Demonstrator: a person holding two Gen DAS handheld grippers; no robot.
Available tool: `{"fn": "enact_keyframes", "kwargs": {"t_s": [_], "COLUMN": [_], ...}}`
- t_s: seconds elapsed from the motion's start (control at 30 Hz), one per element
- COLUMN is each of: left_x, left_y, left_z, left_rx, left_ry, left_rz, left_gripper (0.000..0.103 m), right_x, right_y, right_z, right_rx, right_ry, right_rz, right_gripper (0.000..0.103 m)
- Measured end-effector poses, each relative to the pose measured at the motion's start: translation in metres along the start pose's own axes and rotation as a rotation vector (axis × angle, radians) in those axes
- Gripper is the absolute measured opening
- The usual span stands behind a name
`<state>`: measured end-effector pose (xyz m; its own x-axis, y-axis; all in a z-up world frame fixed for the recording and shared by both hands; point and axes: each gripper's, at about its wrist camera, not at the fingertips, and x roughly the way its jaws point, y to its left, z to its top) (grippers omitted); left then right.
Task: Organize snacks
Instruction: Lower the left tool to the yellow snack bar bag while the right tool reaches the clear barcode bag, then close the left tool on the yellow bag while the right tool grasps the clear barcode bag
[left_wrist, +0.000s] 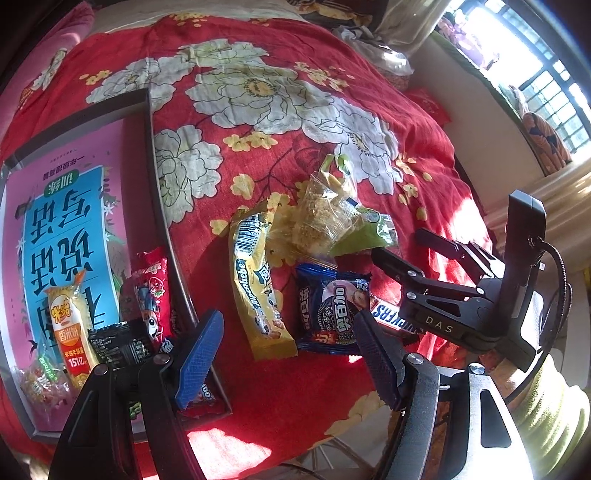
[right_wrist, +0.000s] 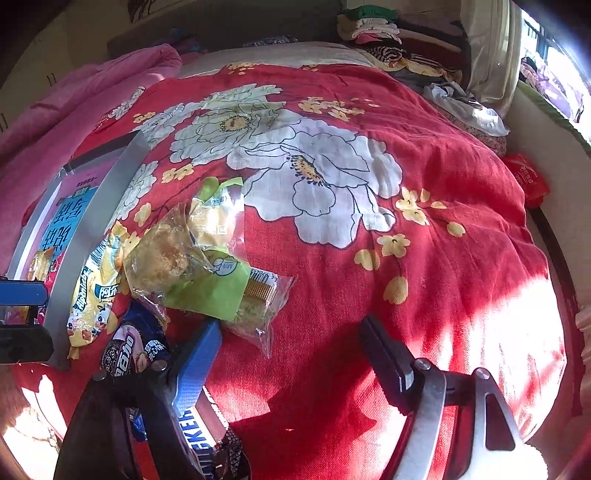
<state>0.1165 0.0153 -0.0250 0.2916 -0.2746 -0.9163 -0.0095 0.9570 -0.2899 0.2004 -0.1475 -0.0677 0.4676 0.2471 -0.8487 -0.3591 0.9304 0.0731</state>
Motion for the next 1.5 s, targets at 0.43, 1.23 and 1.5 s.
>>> {"fn": "enact_keyframes", "kwargs": {"t_s": [0.43, 1.23, 1.5], "left_x": [0.009, 0.031, 0.036], "left_y": [-0.001, -0.004, 0.007], "left_z": [0.005, 0.008, 0.010], "left_rx": [-0.003, -0.032, -0.087], "left_ry": [0.026, 0.074, 0.074], "left_rz": [-0.013, 0.014, -0.012], "left_gripper": [0.075, 0.075, 0.073], "right_x": [0.012, 0.015, 0.015], "right_y": [0.017, -0.019, -0.024], "right_z": [0.008, 0.009, 0.010], "right_rx": [-0.026, -0.025, -0.008], "right_ry": [-0.003, -0.059, -0.078], "right_rz": [0.041, 0.080, 0.082], "right_gripper": [0.077, 0.045, 0.045]}}
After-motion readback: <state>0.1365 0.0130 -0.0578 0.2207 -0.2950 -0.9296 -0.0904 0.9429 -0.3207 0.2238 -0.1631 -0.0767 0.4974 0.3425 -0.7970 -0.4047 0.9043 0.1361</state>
